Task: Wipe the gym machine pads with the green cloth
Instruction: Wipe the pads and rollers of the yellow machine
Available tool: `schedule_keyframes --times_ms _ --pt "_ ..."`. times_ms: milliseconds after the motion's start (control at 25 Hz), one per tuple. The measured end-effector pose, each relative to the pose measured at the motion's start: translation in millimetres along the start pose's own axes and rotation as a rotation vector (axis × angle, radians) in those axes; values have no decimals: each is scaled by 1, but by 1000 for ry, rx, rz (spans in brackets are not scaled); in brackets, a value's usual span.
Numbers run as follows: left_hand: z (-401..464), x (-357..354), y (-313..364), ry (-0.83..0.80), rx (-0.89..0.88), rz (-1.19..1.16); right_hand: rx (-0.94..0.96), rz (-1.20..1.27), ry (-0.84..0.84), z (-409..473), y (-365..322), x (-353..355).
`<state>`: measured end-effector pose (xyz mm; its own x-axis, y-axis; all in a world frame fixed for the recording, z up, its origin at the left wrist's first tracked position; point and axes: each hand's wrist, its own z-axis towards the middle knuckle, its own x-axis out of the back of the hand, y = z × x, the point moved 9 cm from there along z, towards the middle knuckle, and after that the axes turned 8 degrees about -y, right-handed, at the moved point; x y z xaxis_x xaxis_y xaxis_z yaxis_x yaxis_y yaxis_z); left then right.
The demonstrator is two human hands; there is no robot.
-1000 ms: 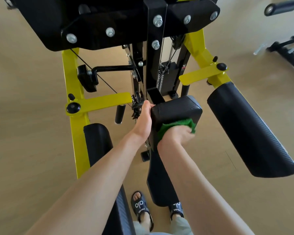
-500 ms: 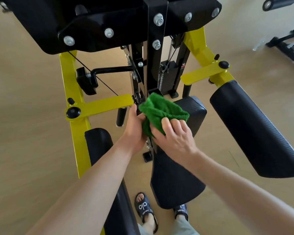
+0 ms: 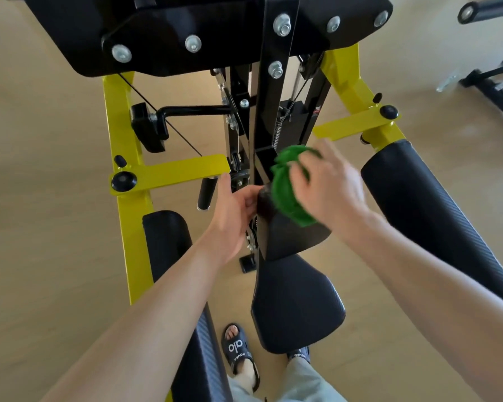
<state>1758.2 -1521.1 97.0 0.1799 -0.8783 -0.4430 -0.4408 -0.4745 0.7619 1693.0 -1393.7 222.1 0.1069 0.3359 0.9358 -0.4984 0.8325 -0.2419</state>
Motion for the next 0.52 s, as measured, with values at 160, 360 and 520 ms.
schedule_keyframes --times_ms 160,360,520 --pt "-5 -19 5 95 -47 150 -295 202 -5 -1 66 6" --pt "-4 -33 3 16 10 73 -8 69 60 -15 -19 1" --pt "-8 -27 9 -5 -61 1 354 57 -31 -18 -57 -7"
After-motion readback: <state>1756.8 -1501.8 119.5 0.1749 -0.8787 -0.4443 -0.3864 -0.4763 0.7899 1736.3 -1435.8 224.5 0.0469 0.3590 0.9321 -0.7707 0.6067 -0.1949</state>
